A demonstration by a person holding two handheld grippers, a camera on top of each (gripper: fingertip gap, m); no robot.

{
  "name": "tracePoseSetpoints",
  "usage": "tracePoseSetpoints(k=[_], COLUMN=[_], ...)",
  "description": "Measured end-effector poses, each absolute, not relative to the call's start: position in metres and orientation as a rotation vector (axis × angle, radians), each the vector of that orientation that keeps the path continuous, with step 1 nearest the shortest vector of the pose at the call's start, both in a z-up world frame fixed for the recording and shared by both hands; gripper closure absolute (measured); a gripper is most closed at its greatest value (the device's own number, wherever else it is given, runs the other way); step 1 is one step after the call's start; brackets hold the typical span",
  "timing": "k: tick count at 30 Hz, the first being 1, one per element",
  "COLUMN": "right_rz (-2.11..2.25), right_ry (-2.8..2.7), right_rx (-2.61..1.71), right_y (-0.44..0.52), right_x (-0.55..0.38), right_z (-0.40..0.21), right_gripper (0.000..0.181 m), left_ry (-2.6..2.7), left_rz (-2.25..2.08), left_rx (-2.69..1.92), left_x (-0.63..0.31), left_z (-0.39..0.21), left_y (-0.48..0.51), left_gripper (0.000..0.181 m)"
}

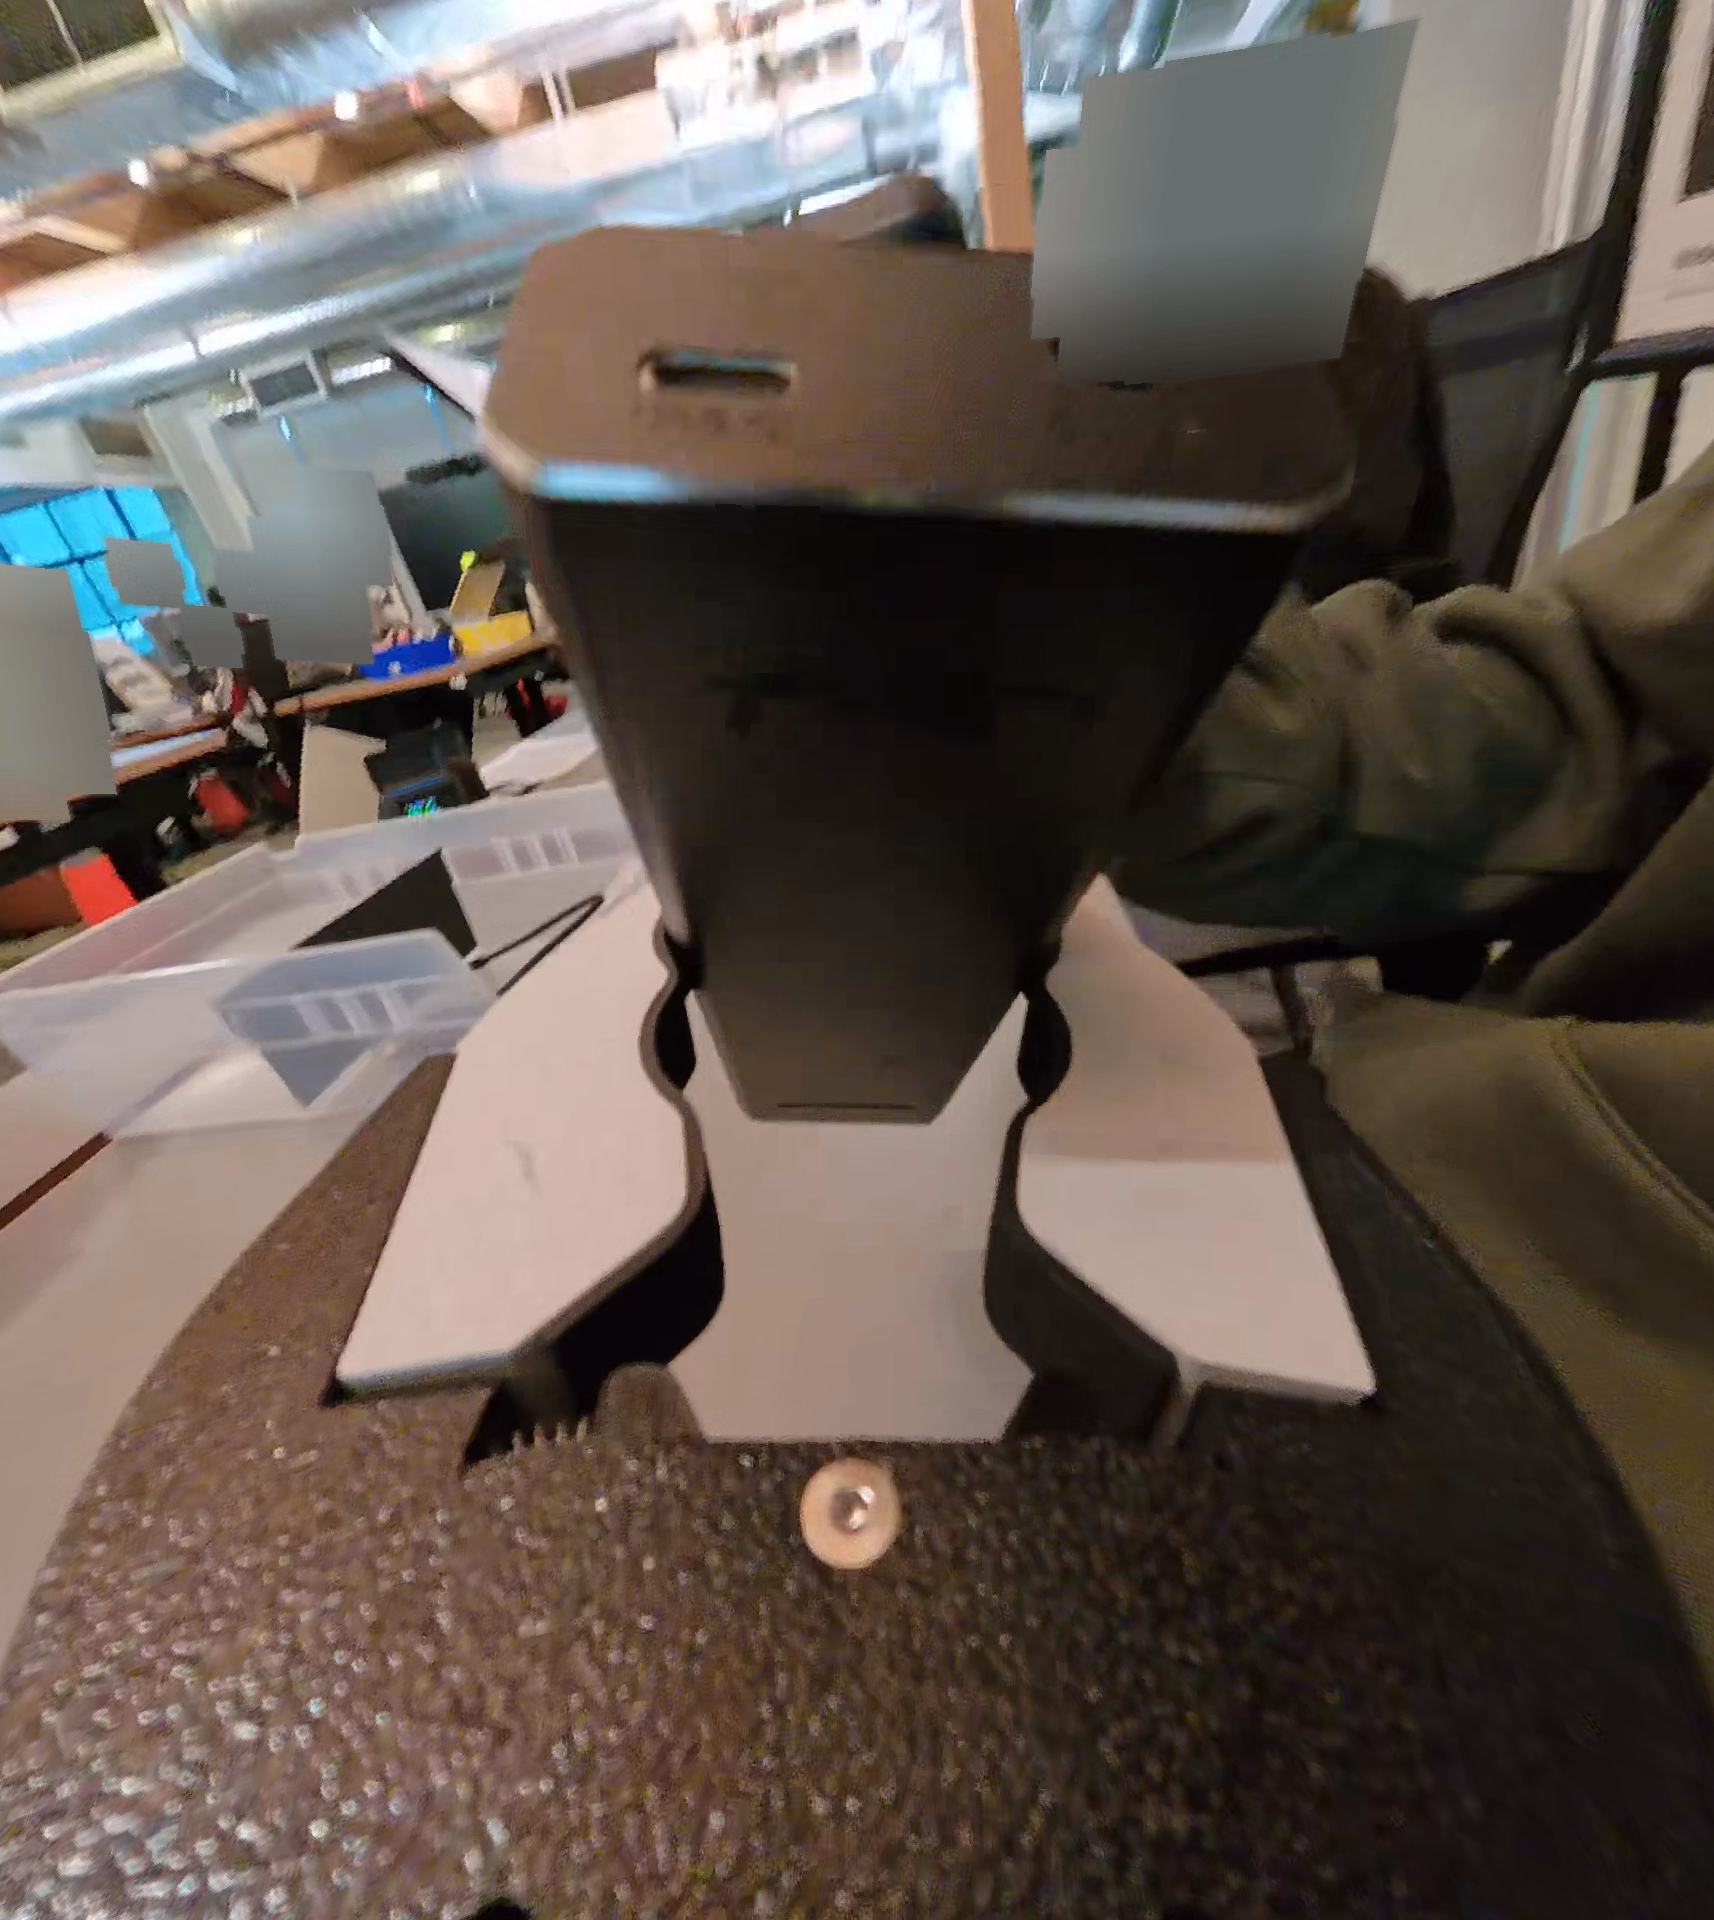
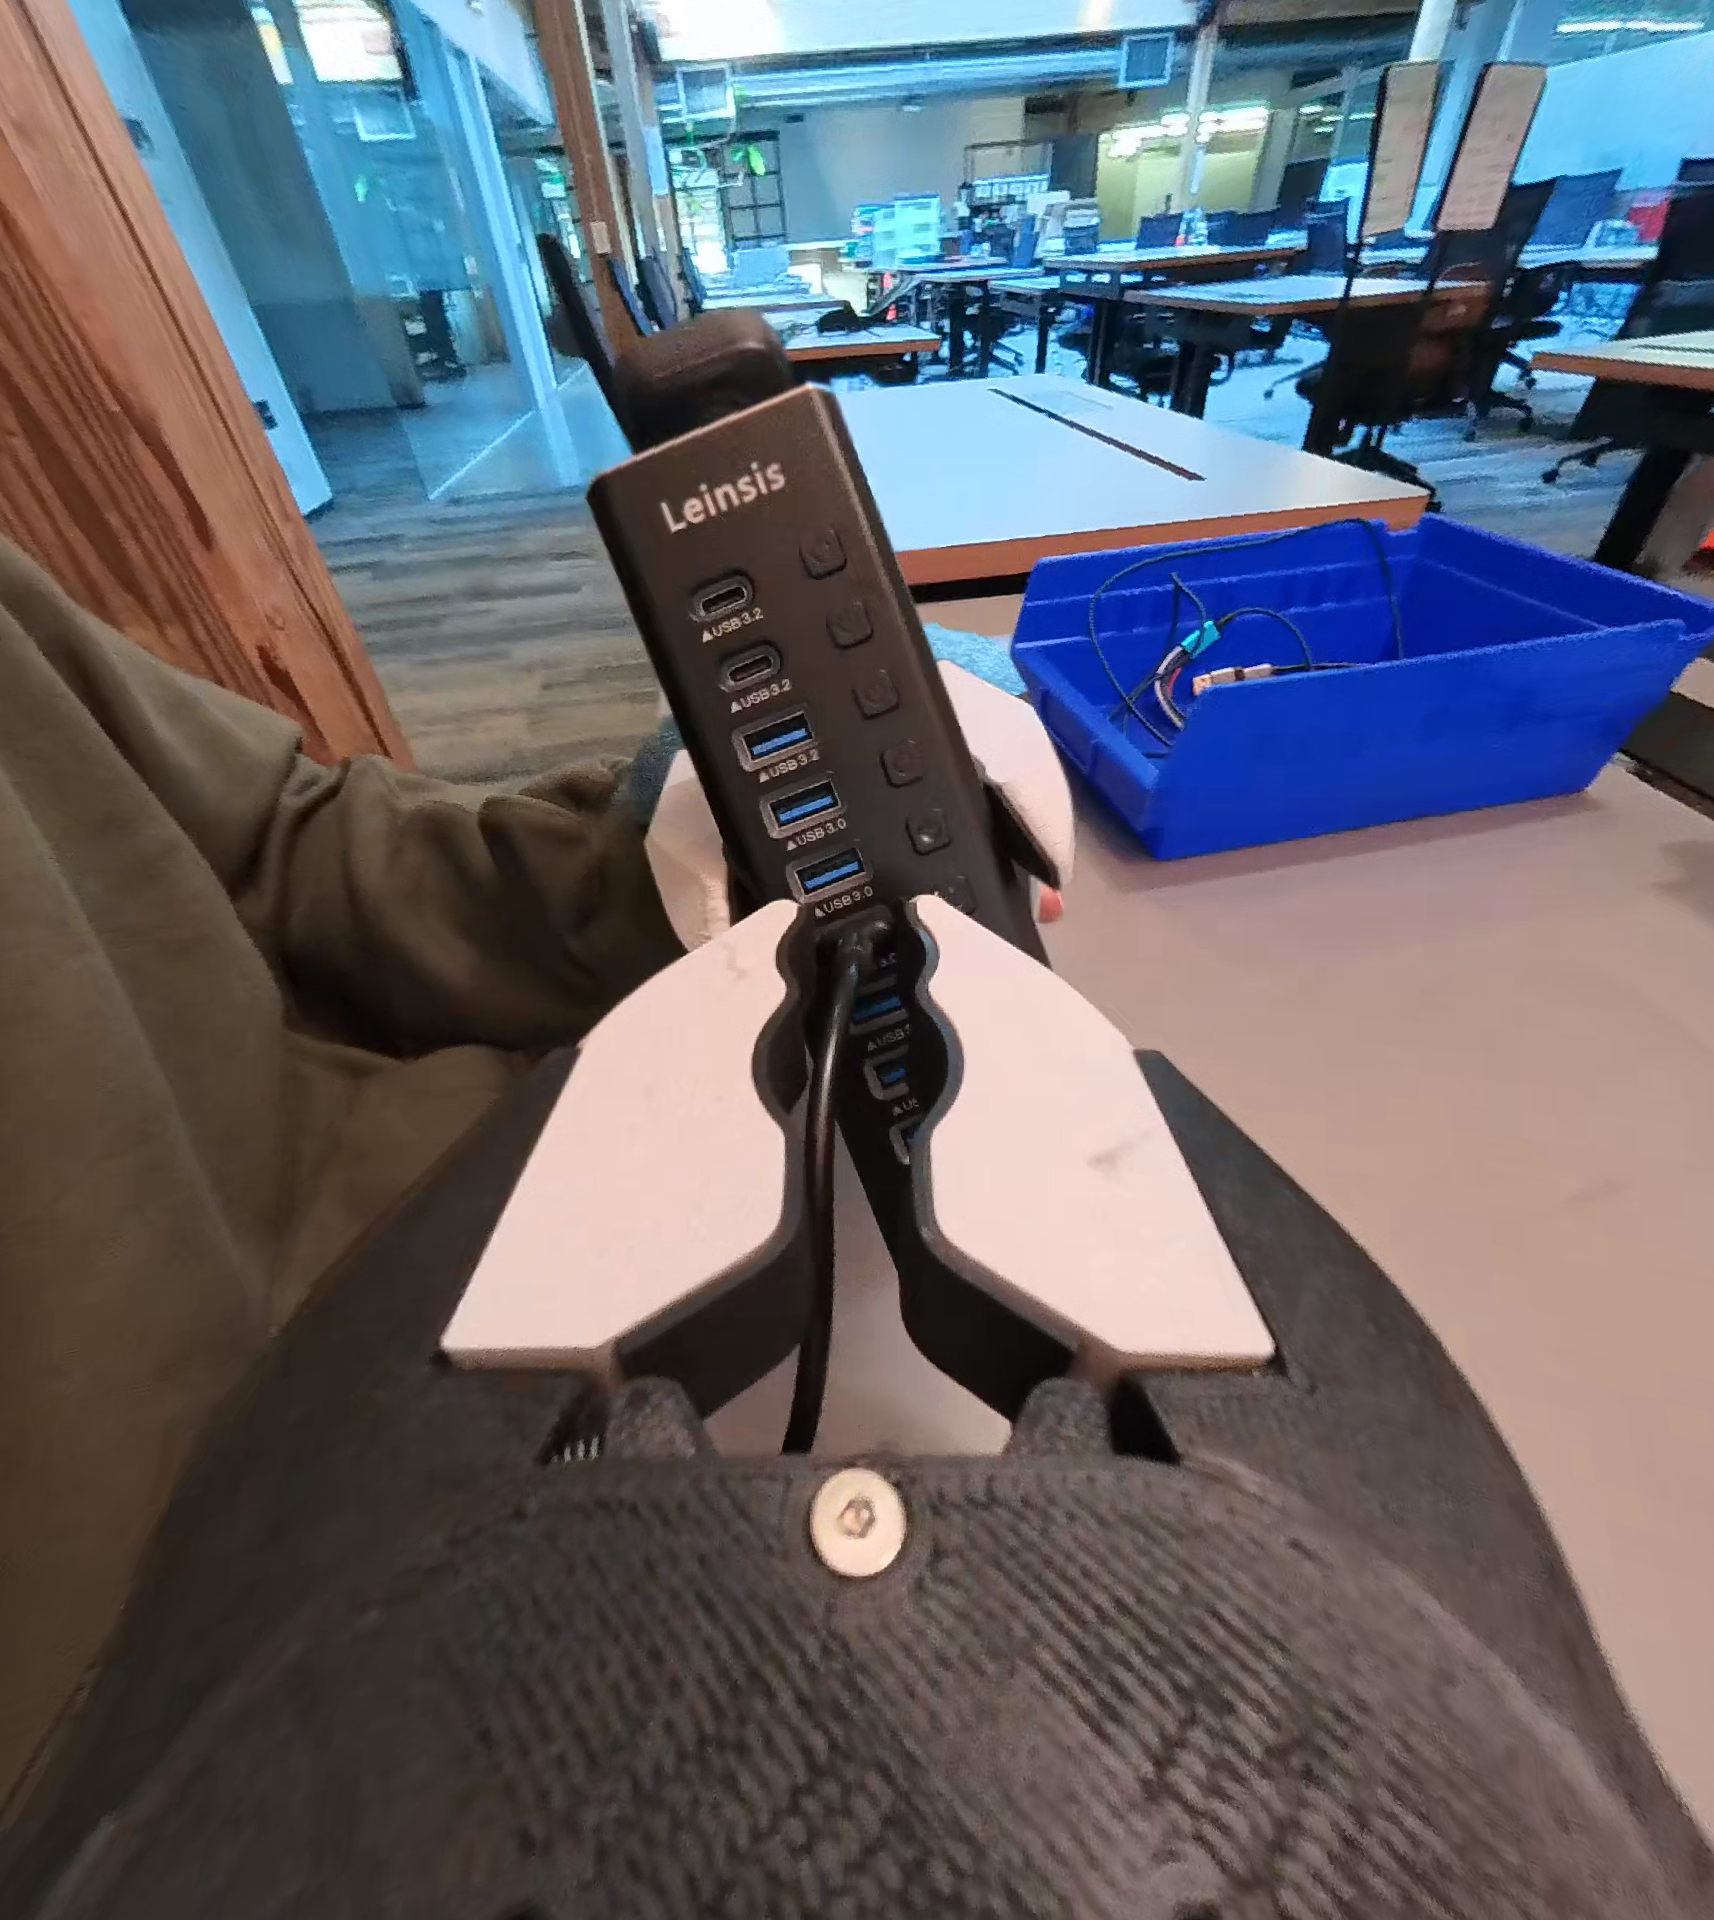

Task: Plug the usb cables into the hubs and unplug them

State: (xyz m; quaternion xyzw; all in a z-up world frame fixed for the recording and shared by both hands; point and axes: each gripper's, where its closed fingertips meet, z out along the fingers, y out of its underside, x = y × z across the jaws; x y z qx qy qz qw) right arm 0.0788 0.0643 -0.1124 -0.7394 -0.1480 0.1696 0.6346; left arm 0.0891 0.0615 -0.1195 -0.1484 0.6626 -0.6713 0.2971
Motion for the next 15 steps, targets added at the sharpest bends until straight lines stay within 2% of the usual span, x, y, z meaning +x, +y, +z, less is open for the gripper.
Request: tracePoseSetpoints(k=[5,15], right_rz=[0.226,0.216], right_ry=[-0.444,-0.524], right_rx=[-1.806,-1.861], right_y=[0.062,0.063], right_x=[0.087,0.081], right_z=[-0.134,-0.144], right_gripper=[0.166,0.166], left_ry=[1.896,1.976], left_rz=[-1.688,-1.705], left_rx=[-0.493,-0.489], left_x=[0.097,0.091], left_z=[-0.138,-0.146], left_y=[0.06,0.061], left_gripper=[0.121,0.121])
